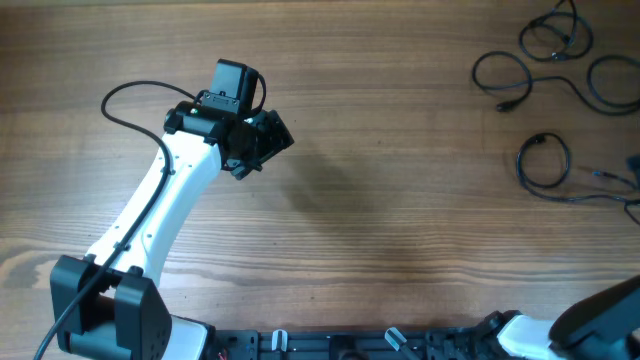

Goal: Untangle cables

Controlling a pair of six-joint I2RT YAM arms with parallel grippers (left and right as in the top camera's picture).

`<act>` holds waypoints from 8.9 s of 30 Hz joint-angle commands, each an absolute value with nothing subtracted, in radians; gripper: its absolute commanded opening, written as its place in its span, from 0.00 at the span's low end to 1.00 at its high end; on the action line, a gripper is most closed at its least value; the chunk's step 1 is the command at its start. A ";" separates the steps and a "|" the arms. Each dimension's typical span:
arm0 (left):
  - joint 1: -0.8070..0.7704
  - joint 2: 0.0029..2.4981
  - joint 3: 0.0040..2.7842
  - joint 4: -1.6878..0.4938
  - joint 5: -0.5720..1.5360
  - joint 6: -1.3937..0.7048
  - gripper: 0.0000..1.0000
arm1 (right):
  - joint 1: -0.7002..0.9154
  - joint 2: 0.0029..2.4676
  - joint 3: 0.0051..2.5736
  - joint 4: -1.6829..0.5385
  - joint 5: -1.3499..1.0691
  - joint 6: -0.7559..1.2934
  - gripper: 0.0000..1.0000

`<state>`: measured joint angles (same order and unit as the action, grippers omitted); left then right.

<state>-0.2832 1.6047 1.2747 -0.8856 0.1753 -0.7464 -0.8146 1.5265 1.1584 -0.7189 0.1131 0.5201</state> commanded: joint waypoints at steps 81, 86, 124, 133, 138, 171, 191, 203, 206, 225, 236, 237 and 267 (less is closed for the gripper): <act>-0.277 1.607 1.277 -0.852 0.154 -0.748 1.00 | -0.054 0.899 1.171 -1.325 -0.115 0.392 1.00; -0.277 1.607 1.277 -0.852 0.154 -0.748 1.00 | -0.054 0.906 1.171 -1.361 -0.101 0.384 1.00; -0.277 1.607 1.277 -0.852 0.154 -0.748 1.00 | -0.036 0.454 0.822 -0.897 -0.184 0.131 1.00; -0.277 1.607 1.277 -0.852 0.154 -0.748 1.00 | -0.036 0.238 0.544 -0.558 -0.300 0.001 1.00; -0.277 1.607 1.277 -0.852 0.154 -0.748 1.00 | -0.036 0.143 0.364 -0.354 -0.323 -0.026 1.00; -0.277 1.607 1.277 -0.852 0.155 -0.748 1.00 | -0.010 0.003 0.005 0.006 -0.176 -0.052 1.00; -0.277 1.607 1.277 -0.852 0.155 -0.748 1.00 | -0.010 0.003 0.006 -0.004 -0.104 -0.023 1.00; -0.277 1.607 1.277 -0.852 0.154 -0.748 1.00 | -0.010 0.003 0.006 -0.001 -0.105 -0.025 1.00; -0.277 1.607 1.277 -0.852 0.154 -0.748 1.00 | -0.010 0.004 0.006 0.002 -0.104 -0.025 1.00; -0.277 1.607 1.277 -0.852 0.154 -0.748 1.00 | -0.010 0.004 0.006 0.002 -0.104 -0.024 1.00; -0.277 1.607 1.277 -0.856 0.154 -0.748 1.00 | -0.010 0.004 0.006 0.002 -0.104 -0.024 1.00; -0.277 1.607 1.277 -0.856 0.153 -0.748 1.00 | -0.010 0.004 0.006 0.002 -0.104 -0.024 0.99; -0.299 1.073 0.877 -0.820 0.018 -0.265 1.00 | -0.010 0.004 0.006 0.002 -0.104 -0.025 1.00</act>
<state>-0.2947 1.1133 0.9497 -0.8444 0.0338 -0.3458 -0.0158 0.0135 0.0063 -0.0002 -0.1215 -0.0212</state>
